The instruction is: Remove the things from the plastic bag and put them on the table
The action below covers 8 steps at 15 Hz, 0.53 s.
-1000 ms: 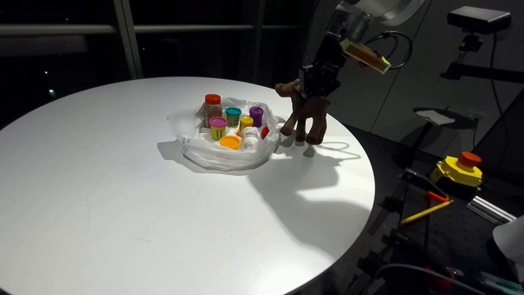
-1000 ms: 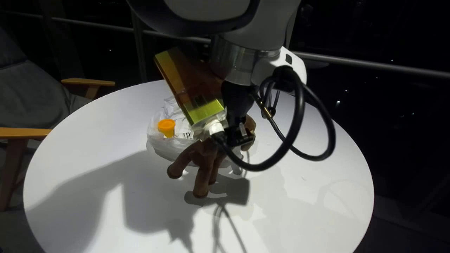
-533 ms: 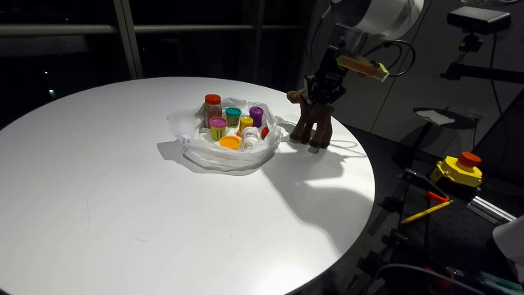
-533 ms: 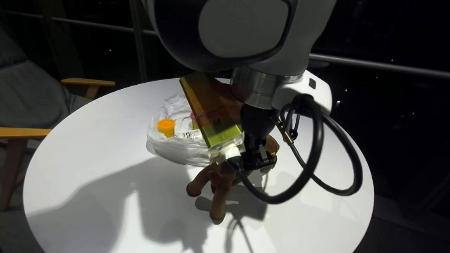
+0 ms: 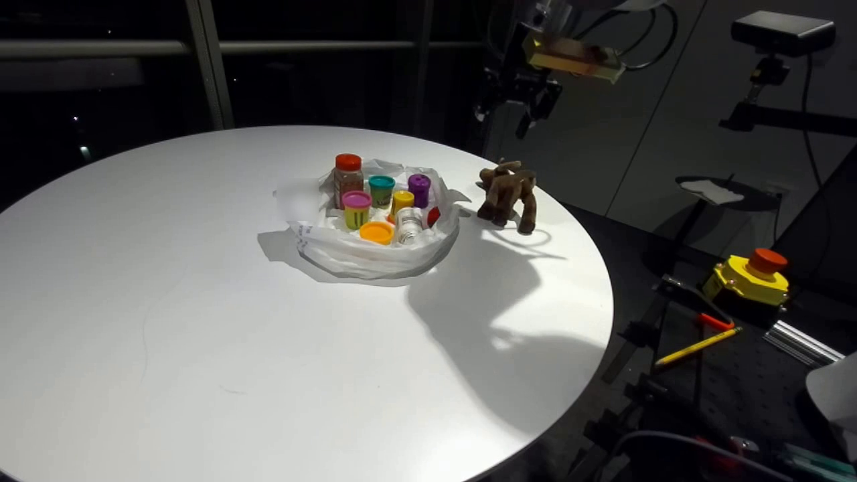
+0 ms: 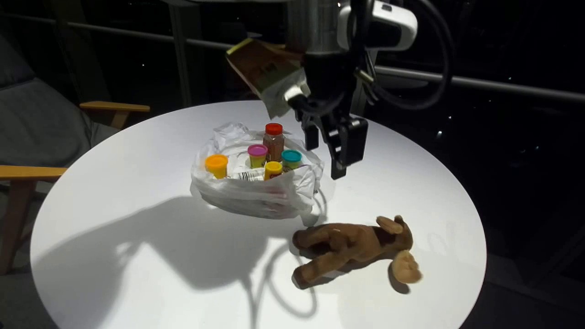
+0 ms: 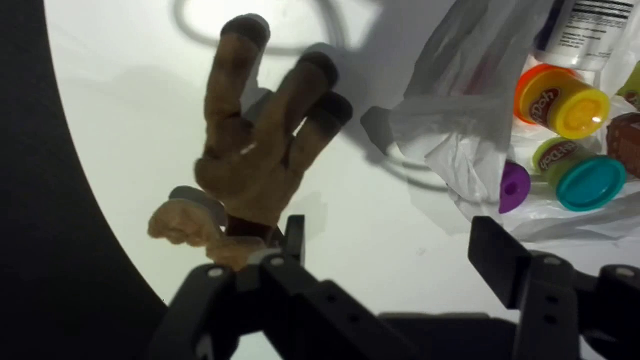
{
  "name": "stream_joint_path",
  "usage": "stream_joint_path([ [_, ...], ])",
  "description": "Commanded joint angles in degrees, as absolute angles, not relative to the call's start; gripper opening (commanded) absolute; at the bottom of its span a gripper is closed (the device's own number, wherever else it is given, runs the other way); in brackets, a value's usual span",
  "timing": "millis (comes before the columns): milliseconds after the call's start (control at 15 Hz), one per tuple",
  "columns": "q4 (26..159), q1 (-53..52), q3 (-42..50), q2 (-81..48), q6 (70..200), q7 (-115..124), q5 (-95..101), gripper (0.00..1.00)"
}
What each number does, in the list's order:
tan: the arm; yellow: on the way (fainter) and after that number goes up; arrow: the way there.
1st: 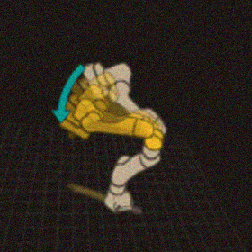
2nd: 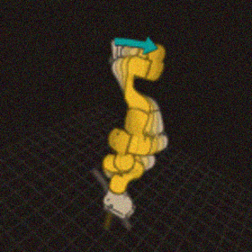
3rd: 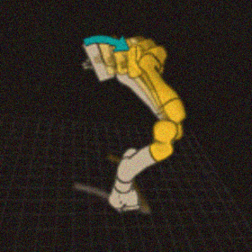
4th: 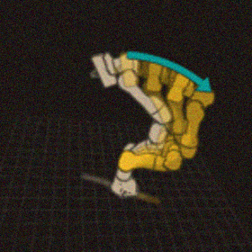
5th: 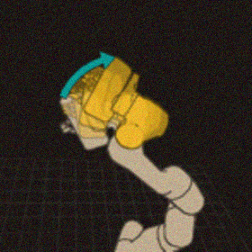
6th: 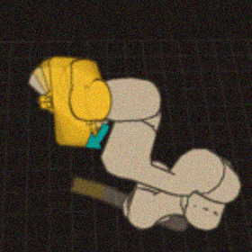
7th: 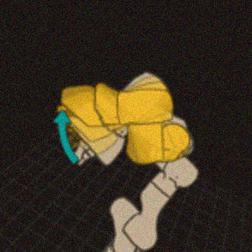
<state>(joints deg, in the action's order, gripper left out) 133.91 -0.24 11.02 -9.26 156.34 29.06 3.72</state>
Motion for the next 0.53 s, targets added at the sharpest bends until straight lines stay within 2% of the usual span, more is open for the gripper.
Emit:
stream_joint_path([
  [0, 130.6, -3.9, 10.7, -6.8, 151.3, 38.1, 13.3, 1.0],
  [467, 119.9, -6.2, 0.7, -11.6, 137.3, 33.7, 5.0, 1.0],
])
